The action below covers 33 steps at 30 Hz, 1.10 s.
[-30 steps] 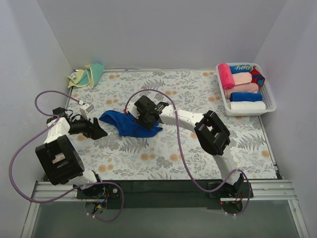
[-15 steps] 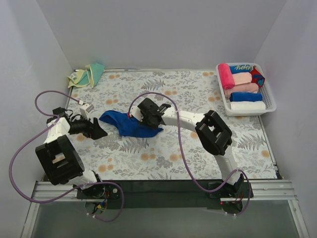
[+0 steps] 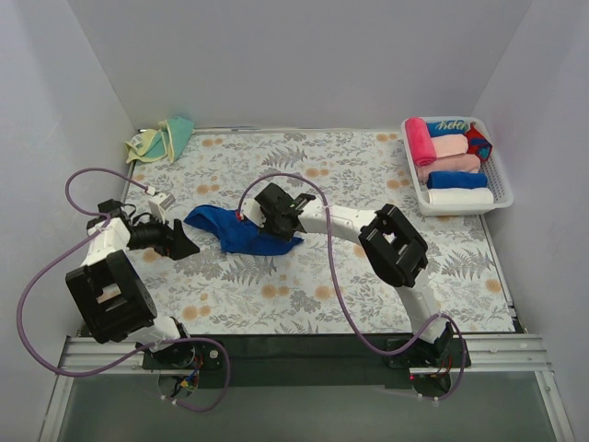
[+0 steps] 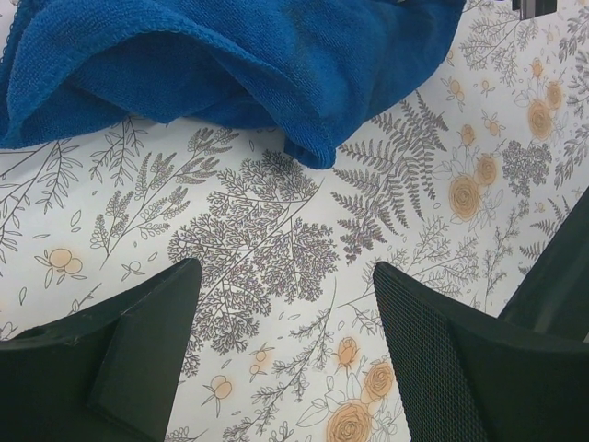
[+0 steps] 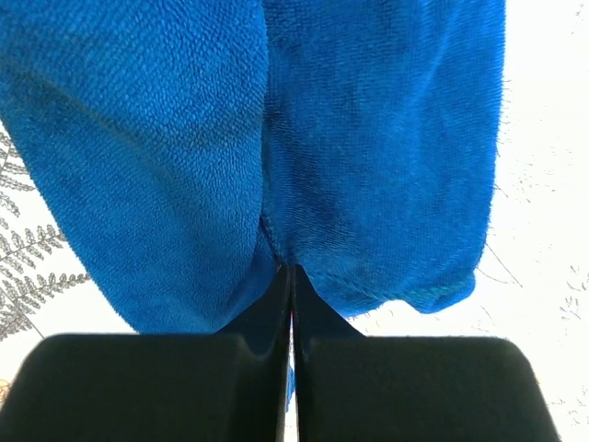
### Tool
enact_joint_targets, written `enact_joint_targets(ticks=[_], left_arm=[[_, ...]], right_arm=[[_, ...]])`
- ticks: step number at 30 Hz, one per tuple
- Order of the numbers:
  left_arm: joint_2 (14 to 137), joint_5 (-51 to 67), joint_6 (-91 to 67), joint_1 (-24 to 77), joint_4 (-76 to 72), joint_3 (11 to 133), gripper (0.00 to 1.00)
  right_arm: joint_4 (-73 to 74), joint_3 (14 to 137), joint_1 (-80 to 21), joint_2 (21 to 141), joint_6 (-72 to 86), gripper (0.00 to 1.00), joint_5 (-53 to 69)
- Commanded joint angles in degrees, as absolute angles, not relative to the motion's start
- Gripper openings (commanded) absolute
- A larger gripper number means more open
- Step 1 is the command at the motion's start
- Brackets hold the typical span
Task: Roll the towels
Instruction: Flatten the towel
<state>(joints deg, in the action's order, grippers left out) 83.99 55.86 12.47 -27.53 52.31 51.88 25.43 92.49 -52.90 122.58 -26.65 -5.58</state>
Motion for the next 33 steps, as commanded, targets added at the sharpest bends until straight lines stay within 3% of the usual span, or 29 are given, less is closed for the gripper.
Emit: enact_joint_targets(ticks=[1, 11, 14, 27, 30, 33], left_arm=[[84.0, 55.2, 14.2, -27.0, 52.5, 52.9, 0.70], [88.6, 51.4, 10.8, -14.3, 47.4, 53.6, 0.68], [88.9, 51.5, 5.0, -13.8, 39.8, 53.3, 0.66], [92.7, 53.9, 0.4, -7.4, 36.4, 52.6, 0.67], [94.4, 52.4, -2.1, -6.6, 35.1, 52.6, 0.61], [95.4, 48.5, -4.2, -5.8, 33.7, 52.9, 0.39]], right_arm=[[24.5, 95.3, -52.8, 123.0, -27.0, 0.01, -4.8], [24.5, 97.4, -50.7, 117.4, -23.8, 0.01, -3.0], [24.4, 98.3, -49.4, 116.3, -23.0, 0.01, -3.1], [24.4, 100.6, -43.8, 114.3, -21.6, 0.01, -2.8], [24.6, 101.4, -42.8, 114.4, -20.7, 0.01, -2.6], [24.6, 102.0, -41.4, 114.0, -19.5, 0.01, -3.1]])
